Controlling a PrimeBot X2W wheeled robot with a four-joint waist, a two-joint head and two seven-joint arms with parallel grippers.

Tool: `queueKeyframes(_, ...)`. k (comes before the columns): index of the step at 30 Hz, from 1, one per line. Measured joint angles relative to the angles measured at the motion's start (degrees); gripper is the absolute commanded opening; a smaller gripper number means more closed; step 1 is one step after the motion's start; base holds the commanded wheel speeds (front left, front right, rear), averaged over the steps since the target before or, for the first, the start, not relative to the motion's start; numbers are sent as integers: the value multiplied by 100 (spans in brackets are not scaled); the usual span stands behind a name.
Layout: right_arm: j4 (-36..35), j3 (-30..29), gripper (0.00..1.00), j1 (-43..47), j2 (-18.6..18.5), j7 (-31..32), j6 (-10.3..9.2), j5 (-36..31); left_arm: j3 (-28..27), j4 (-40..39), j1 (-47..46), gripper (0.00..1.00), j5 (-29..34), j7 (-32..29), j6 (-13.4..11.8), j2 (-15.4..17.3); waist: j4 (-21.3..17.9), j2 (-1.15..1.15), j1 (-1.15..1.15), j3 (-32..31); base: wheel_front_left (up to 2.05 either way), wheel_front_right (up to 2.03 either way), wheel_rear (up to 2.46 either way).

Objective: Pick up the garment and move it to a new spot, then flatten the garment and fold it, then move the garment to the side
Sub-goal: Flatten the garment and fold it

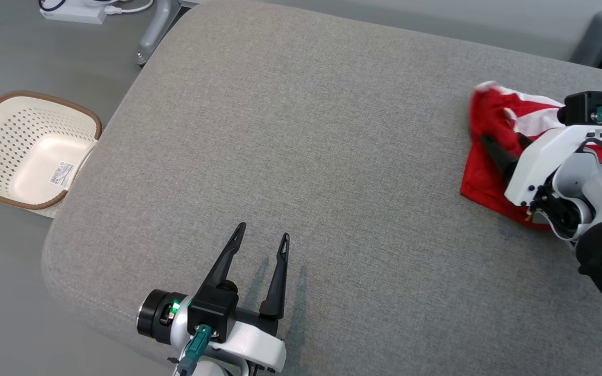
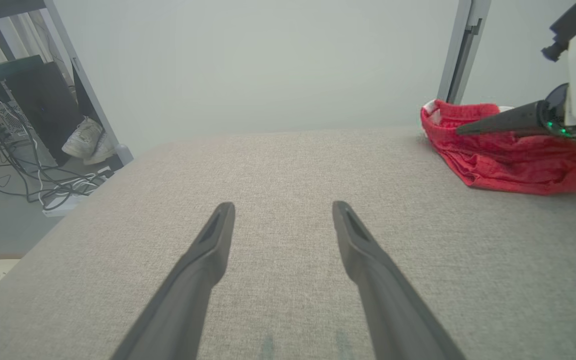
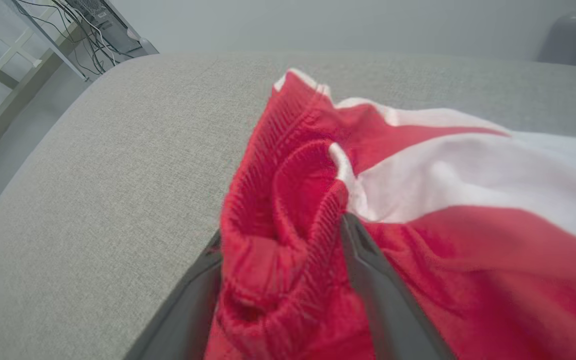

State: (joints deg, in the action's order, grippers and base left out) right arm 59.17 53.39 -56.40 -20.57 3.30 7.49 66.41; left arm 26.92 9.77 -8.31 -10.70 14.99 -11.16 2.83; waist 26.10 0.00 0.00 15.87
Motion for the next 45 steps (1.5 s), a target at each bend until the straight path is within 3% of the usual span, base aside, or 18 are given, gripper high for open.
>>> queueKeyframes(7,55,140,100,-66,310,-81,0,21,-113,101,10,100,75,0,36,-1,-247,0,-1,-163,0,0,0)
queueKeyframes(13,-211,352,100,-179,308,-218,0,-96,-335,94,18,100,209,0,119,-1,-639,0,0,-426,0,0,0)
queueKeyframes(19,-689,604,100,-198,-65,-795,0,-403,-575,13,88,100,265,0,204,-1,-1114,0,0,-703,0,0,0)
queueKeyframes(24,-832,753,100,-75,-554,-1705,1,-1162,-800,-136,157,100,175,0,236,-2,-1577,0,0,-924,0,0,0)
queueKeyframes(26,-821,597,100,-31,-692,-1804,1,-1508,-856,-192,164,100,115,0,235,-1,-1717,0,0,-964,0,0,0)
queueKeyframes(30,-1392,-715,100,235,-888,-1824,1,-2402,-951,-266,166,100,77,1,216,-2,-1967,0,0,-989,0,0,0)
queueKeyframes(33,-2007,-2000,100,1045,-869,-1829,1,-3276,-1018,-299,168,100,59,0,208,0,-2105,0,0,-980,0,0,0)
queueKeyframes(38,-3215,-3873,100,2619,-276,-1828,1,-4676,-1093,-321,231,100,-5,0,211,0,-2222,0,0,-998,0,0,0)
queueKeyframes(42,-3914,-4614,100,3513,268,-1829,1,-5400,-1141,-348,310,100,-63,0,237,-2,-2243,0,0,-1032,0,0,0)
queueKeyframes(45,-4189,-4852,100,3838,501,-1829,1,-5665,-1187,-363,349,100,-98,0,246,0,-2241,0,0,-1049,0,0,0)
